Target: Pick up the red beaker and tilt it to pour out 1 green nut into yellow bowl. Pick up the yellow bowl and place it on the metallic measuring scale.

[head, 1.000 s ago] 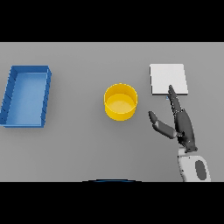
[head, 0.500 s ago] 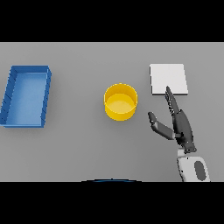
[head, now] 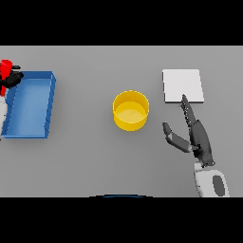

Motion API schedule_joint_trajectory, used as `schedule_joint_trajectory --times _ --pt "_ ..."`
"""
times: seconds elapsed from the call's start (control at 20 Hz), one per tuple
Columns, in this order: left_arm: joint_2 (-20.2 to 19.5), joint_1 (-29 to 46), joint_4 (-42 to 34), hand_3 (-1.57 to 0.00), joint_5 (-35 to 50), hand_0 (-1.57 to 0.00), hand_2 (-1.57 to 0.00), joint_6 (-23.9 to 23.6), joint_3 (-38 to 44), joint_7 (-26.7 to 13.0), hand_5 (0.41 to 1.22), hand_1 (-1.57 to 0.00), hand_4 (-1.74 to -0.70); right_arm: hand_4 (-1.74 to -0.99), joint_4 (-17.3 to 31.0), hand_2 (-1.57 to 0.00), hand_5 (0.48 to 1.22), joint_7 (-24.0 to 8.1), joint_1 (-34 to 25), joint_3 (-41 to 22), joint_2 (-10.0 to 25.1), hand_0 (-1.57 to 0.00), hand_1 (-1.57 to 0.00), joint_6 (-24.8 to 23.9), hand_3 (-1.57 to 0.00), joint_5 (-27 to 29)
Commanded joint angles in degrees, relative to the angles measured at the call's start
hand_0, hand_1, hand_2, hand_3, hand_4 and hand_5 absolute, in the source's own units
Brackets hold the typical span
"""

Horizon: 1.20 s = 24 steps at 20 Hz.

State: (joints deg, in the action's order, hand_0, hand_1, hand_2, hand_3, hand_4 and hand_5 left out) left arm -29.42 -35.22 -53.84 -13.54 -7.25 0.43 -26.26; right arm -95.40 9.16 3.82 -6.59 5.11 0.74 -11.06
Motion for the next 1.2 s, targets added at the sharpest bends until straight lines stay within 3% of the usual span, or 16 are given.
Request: schedule_joint_trajectory --times 0.0,0.1,0.15,0.25,0.4,0.6,0.8,0.85,1.0,1.15 --pt "-0.3 1.4 -2.2 -1.57 0.5 -1.57 -1.57 0.2 0.2 -1.1 0.925 -1.57 -1.74 -1.157 -0.2 0.00 0.671 -0.2 0.0 0.1 0.2 0.00 0.00 0.1 0.00 0.1" --pt "-0.5 3.4 -6.1 -1.53 1.1 -1.57 -1.53 1.7 -0.4 -4.2 0.818 -1.57 -1.52 -1.155 0.1 0.00 0.670 -1.3 -0.9 0.4 0.2 0.00 0.00 0.5 0.00 0.9" --pt "-1.3 4.1 -8.1 -1.32 2.2 -1.47 -1.28 4.6 -0.7 -3.2 0.774 -1.34 -1.37 -1.153 0.1 0.00 0.670 -1.2 -0.7 0.2 -0.1 0.00 0.00 0.3 0.00 0.6" --pt "-2.1 6.4 -11.8 -0.84 6.2 -0.94 -0.82 9.7 -0.2 -2.2 0.705 -0.86 -1.13 -1.149 0.7 0.00 0.670 -0.6 -0.7 -0.2 -0.3 0.00 0.00 -0.2 0.00 -0.3" --pt "-3.3 6.7 -13.2 -0.43 7.6 -0.48 -0.42 14.0 -1.1 -4.7 0.651 -0.44 -0.92 -1.155 0.5 0.00 0.670 0.7 -0.3 0.5 0.1 0.00 0.00 0.2 0.00 0.7" --pt "-4.0 6.4 -11.1 -0.18 3.8 -0.20 -0.17 14.6 -3.8 -6.4 0.627 -0.18 -0.81 -1.157 -0.7 0.00 0.665 -0.2 0.2 -0.2 0.3 0.00 0.00 -0.7 0.00 -1.0" --pt "-4.2 6.9 -12.2 -0.07 3.1 -0.08 -0.07 12.9 -3.6 -2.7 0.631 -0.07 -0.78 -1.144 -0.4 0.00 0.644 -2.3 -0.8 -0.6 0.1 0.00 0.00 -1.4 0.00 -2.4" --pt "-3.6 6.0 -11.7 -0.06 3.2 -0.06 -0.06 12.4 -3.5 -2.3 0.633 -0.06 -0.78 -1.131 -0.1 0.00 0.631 -4.7 -1.4 -0.8 0.9 0.00 0.00 -2.4 0.00 -4.6" --pt "-1.8 6.5 -12.2 -0.03 4.5 -0.03 -0.03 10.8 -2.7 1.1 0.652 -0.03 -0.79 -1.080 0.2 0.00 0.662 -2.5 -3.6 -3.4 3.7 0.00 0.00 1.3 0.00 -6.7" --pt "-1.3 6.6 -12.8 -0.01 5.4 -0.02 -0.01 10.9 -2.4 1.0 0.666 -0.01 -0.80 -1.122 1.2 0.00 0.649 -5.7 -8.9 -6.9 9.4 0.00 0.00 4.5 0.00 -14.0"
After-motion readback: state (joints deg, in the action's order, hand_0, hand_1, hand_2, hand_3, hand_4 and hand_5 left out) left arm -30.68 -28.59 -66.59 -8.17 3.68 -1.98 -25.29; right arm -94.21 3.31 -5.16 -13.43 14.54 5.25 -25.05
